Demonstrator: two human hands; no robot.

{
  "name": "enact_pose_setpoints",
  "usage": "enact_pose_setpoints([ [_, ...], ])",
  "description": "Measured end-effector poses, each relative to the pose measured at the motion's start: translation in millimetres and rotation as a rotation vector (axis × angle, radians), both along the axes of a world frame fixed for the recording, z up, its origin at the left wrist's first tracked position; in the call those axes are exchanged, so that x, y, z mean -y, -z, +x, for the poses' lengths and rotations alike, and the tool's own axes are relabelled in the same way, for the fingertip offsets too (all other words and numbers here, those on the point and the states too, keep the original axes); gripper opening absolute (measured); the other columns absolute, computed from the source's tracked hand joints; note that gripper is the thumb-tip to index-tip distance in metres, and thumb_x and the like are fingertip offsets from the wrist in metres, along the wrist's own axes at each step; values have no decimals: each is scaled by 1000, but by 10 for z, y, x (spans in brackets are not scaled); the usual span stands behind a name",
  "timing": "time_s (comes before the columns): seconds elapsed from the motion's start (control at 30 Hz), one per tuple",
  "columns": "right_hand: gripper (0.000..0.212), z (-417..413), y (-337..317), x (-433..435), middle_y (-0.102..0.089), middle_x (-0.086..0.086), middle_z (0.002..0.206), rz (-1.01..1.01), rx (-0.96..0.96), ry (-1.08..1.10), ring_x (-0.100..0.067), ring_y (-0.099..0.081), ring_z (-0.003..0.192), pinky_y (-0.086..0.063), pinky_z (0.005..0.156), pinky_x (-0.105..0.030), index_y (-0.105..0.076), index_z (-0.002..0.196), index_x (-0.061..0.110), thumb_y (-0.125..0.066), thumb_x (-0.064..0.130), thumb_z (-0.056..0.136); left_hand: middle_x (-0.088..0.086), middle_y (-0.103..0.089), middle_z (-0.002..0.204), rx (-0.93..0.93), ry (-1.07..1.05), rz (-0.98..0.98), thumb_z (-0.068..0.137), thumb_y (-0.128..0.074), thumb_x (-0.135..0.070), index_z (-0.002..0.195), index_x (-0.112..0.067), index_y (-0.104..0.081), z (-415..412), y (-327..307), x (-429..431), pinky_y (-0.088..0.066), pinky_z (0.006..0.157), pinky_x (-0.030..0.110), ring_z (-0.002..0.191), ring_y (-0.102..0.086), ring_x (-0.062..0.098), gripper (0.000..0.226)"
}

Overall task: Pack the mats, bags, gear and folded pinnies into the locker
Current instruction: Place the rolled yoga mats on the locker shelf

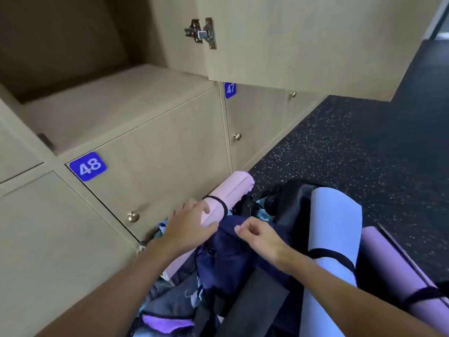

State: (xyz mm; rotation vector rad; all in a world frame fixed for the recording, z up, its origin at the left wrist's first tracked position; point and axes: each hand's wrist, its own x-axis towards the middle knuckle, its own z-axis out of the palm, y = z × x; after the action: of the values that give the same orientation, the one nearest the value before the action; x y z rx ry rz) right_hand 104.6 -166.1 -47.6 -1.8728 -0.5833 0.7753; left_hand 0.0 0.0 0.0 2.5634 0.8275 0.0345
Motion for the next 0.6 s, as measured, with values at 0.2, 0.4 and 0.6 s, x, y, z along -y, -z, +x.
enact_pose_setpoints([
  [0.2,17,-123,300,-18,-55,14,112,-239,96,4,-10,-42,117,-20,106,-36,-57,97,31,-60,47,92,6,-29,152,-381,-109,16,72,-66,-63,152,-44,-1,-195,349,-282,-43,101,46,128,-46,37,105],
  [0.4,18,-173,281,-34,-53,14,115,-313,96,8,-11,-41,122,-20,102,-35,-59,98,31,-58,49,92,3,-54,122,-382,-78,22,65,-64,-54,148,-43,-6,-268,335,-314,-51,90,43,108,-56,33,102],
  [0.6,29,-340,28,-111,-53,15,116,-257,265,-34,-11,-38,123,-21,100,-32,-48,112,39,-61,50,89,-7,-56,125,-3,-128,-236,66,-75,-50,142,-38,-33,-289,-18,-242,-49,88,35,111,-59,25,88],
])
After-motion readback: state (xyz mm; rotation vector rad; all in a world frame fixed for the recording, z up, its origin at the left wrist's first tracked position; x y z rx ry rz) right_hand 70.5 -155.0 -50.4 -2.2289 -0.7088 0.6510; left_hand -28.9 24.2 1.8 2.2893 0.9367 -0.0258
